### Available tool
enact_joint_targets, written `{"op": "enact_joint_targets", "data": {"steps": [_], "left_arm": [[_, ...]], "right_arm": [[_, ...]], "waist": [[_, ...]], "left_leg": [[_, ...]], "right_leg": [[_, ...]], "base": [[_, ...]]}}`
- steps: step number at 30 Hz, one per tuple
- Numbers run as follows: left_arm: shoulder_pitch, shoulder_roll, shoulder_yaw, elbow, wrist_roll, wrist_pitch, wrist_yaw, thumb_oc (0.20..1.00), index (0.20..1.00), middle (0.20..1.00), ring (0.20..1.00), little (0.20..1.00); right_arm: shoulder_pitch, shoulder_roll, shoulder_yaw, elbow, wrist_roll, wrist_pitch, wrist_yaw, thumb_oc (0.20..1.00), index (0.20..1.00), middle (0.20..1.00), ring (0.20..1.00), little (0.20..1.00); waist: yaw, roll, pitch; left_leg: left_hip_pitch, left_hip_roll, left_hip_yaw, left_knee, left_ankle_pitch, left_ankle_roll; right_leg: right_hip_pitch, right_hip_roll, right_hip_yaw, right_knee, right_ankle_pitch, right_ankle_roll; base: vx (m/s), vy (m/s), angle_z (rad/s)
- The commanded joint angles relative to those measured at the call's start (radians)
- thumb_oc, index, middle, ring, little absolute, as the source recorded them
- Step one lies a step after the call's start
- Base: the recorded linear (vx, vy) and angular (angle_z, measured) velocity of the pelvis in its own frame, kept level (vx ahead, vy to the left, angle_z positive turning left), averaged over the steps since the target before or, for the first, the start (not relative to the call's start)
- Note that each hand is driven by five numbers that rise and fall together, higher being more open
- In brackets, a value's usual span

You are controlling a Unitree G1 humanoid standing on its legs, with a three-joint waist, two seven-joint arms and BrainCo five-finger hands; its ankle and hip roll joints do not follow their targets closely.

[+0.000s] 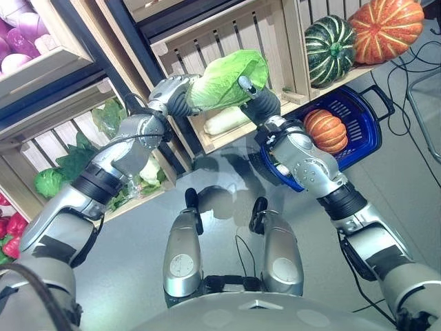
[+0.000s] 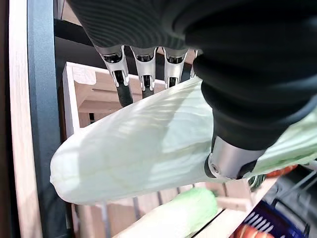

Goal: Pick up fruits and vegetables into the basket

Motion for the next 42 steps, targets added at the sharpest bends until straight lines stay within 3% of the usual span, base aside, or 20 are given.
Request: {"op": "enact_joint_targets", "data": {"steps": [1, 2, 13, 29, 30, 31, 32, 38, 42], "left_arm": [[-0.081, -0.048, -0.102, -0.149, 0.088, -0.056, -0.056, 0.2, 0.2, 0.2, 0.2, 0.2], [-0.083, -0.044, -0.103, -0.151, 0.094, -0.058, -0.062, 0.2, 0.2, 0.2, 0.2, 0.2], [-0.116, -0.022, -0.133, -0.149, 0.132, -0.055, -0.087, 0.2, 0.2, 0.2, 0.2, 0.2], [-0.083, -0.028, -0.118, -0.124, 0.158, -0.042, -0.062, 0.206, 0.206, 0.206, 0.206, 0.206], [-0.081, -0.028, -0.116, -0.124, 0.151, -0.048, -0.055, 0.366, 0.366, 0.366, 0.366, 0.366], [-0.078, -0.029, -0.113, -0.125, 0.145, -0.047, -0.054, 0.586, 0.586, 0.586, 0.586, 0.586], [-0.073, -0.026, -0.109, -0.126, 0.121, -0.042, -0.062, 1.0, 1.0, 1.0, 1.0, 1.0], [-0.023, -0.027, -0.085, -0.084, 0.046, 0.004, -0.084, 1.0, 1.0, 1.0, 1.0, 1.0], [0.026, 0.02, -0.041, -0.089, -0.075, 0.005, -0.131, 1.0, 1.0, 1.0, 1.0, 1.0]], "right_arm": [[-0.169, 0.116, 0.096, -0.062, -0.001, 0.021, 0.099, 0.398, 0.398, 0.398, 0.398, 0.398], [-0.171, 0.113, 0.097, -0.056, -0.002, 0.021, 0.096, 0.2, 0.2, 0.2, 0.2, 0.2], [-0.212, 0.073, 0.119, 0.058, -0.051, 0.072, 0.157, 0.2, 0.2, 0.2, 0.2, 0.2], [-0.201, 0.056, 0.071, 0.076, 0.033, 0.106, 0.199, 0.2, 0.2, 0.2, 0.2, 0.2], [-0.197, 0.056, 0.066, 0.077, 0.05, 0.103, 0.201, 0.2, 0.2, 0.2, 0.2, 0.2], [-0.193, 0.056, 0.06, 0.076, 0.069, 0.098, 0.198, 0.2, 0.2, 0.2, 0.2, 0.2], [-0.187, 0.053, 0.051, 0.076, 0.09, 0.089, 0.2, 0.2, 0.2, 0.2, 0.2, 0.2], [-0.139, 0.046, -0.029, 0.081, 0.154, 0.022, 0.201, 0.2, 0.2, 0.2, 0.2, 0.2], [-0.069, -0.001, -0.146, 0.052, 0.164, -0.004, 0.191, 0.2, 0.2, 0.2, 0.2, 0.2]], "waist": [[0.001, -0.006, -0.067], [0.002, -0.006, -0.067], [0.009, -0.01, -0.064], [0.005, -0.011, -0.057], [0.006, -0.012, -0.057], [0.006, -0.012, -0.056], [0.006, -0.012, -0.056], [-0.004, -0.008, -0.051], [-0.025, -0.001, -0.047]], "left_leg": [[0.02, -0.04, 0.045, 0.072, -0.157, 0.037], [0.019, -0.04, 0.045, 0.071, -0.156, 0.036], [0.018, -0.036, 0.042, 0.059, -0.151, 0.033], [0.022, -0.034, 0.045, 0.053, -0.149, 0.031], [0.022, -0.034, 0.045, 0.054, -0.149, 0.031], [0.022, -0.033, 0.045, 0.055, -0.15, 0.031], [0.022, -0.031, 0.047, 0.054, -0.15, 0.03], [0.022, -0.028, 0.053, 0.059, -0.152, 0.032], [0.018, -0.025, 0.062, 0.058, -0.151, 0.033]], "right_leg": [[0.057, -0.004, 0.016, -0.134, 0.041, 0.045], [0.057, -0.004, 0.016, -0.135, 0.042, 0.045], [0.058, -0.002, 0.009, -0.146, 0.044, 0.046], [0.06, 0.004, 0.009, -0.149, 0.044, 0.044], [0.06, 0.004, 0.008, -0.149, 0.044, 0.044], [0.06, 0.003, 0.007, -0.148, 0.044, 0.044], [0.06, 0.004, 0.007, -0.149, 0.044, 0.044], [0.053, 0.007, 0.009, -0.14, 0.044, 0.045], [0.037, 0.008, 0.016, -0.13, 0.045, 0.047]], "base": [[0.0, 0.0, 0.0], [0.0, 0.0, 0.0], [-0.01, -0.006, -0.01], [0.0, 0.0, 0.0], [0.0, 0.0, 0.0], [0.0, 0.0, 0.0], [0.0, 0.0, 0.0], [0.0, 0.0, 0.0], [0.0, 0.0, 0.0]]}}
